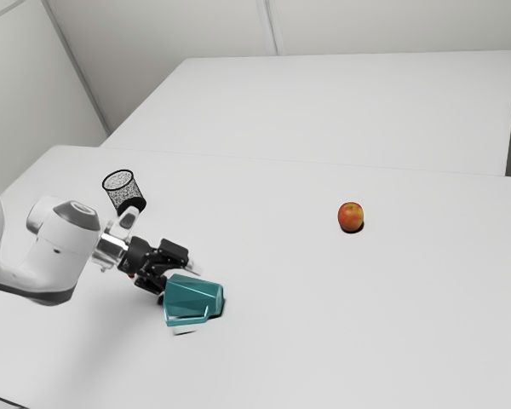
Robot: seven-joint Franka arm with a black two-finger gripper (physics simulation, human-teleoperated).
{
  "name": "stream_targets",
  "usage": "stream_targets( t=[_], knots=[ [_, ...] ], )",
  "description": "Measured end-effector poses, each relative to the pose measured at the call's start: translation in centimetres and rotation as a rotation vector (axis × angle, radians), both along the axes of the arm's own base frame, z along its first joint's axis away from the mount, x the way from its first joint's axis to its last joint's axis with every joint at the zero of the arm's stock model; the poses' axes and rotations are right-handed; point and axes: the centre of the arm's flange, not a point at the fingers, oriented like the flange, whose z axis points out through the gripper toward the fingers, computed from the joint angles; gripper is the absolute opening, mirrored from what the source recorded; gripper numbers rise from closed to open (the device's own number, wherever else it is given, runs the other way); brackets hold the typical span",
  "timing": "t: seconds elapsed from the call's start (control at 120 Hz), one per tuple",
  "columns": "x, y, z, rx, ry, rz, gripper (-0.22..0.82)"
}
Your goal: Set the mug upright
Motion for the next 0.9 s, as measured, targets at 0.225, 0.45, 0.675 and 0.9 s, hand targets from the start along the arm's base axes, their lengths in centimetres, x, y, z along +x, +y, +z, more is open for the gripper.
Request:
stream_targets(
  t=[0.225, 0.45, 0.675, 0.9],
  knots=[
    [-0.7, -0.1, -0.7, -0.006, -0.008, -0.009, 0.26],
    [-0.8, -0.1, -0.6, -0.001, -0.019, -0.012, 0.02],
    [0.1, -1.1, 0.7, 0.007, -0.065, -0.047, -0.08],
    [2.7, -1.9, 4.6, 0.039, -0.171, -0.114, -0.14]
  ],
)
